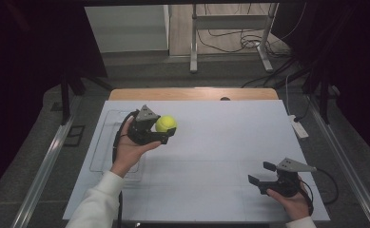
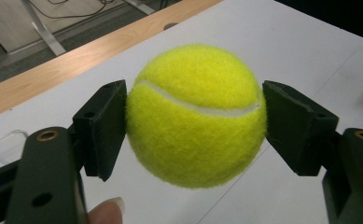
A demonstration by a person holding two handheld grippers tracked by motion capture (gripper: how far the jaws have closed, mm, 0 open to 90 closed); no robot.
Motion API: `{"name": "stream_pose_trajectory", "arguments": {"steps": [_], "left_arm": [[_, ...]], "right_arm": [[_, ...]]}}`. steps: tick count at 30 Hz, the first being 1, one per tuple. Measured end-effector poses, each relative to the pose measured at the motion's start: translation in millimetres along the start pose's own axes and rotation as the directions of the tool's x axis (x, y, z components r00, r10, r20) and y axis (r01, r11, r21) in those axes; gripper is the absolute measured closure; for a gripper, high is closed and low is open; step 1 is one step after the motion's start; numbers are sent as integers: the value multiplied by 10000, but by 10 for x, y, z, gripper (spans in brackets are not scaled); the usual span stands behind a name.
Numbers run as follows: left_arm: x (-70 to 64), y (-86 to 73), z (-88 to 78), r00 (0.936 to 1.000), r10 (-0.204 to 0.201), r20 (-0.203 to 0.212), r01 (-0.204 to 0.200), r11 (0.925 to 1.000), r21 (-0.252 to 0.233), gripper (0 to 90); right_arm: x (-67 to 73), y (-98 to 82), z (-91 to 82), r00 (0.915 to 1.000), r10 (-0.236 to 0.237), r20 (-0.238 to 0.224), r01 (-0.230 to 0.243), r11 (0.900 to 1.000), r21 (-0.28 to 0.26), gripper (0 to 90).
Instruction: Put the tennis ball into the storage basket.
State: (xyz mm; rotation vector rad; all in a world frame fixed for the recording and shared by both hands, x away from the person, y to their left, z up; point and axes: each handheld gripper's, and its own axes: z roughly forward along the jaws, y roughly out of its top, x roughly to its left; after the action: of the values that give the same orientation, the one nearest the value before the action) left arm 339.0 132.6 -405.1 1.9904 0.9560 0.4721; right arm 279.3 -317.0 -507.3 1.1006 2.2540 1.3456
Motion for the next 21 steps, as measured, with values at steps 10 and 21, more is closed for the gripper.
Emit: {"name": "stream_pose_trajectory", "arguments": {"steps": [10, 21], "left_arm": [[128, -63, -61, 9993, -226, -300, 226, 9997, 15, 263], [251, -117, -128, 9967, -545, -607, 539, 9985, -99, 263]], "right_arm": [[0, 0, 2, 10000, 9, 8, -9, 10000, 10, 132], [-1, -1, 2, 10000, 10, 9, -10, 10000, 10, 131]]}}
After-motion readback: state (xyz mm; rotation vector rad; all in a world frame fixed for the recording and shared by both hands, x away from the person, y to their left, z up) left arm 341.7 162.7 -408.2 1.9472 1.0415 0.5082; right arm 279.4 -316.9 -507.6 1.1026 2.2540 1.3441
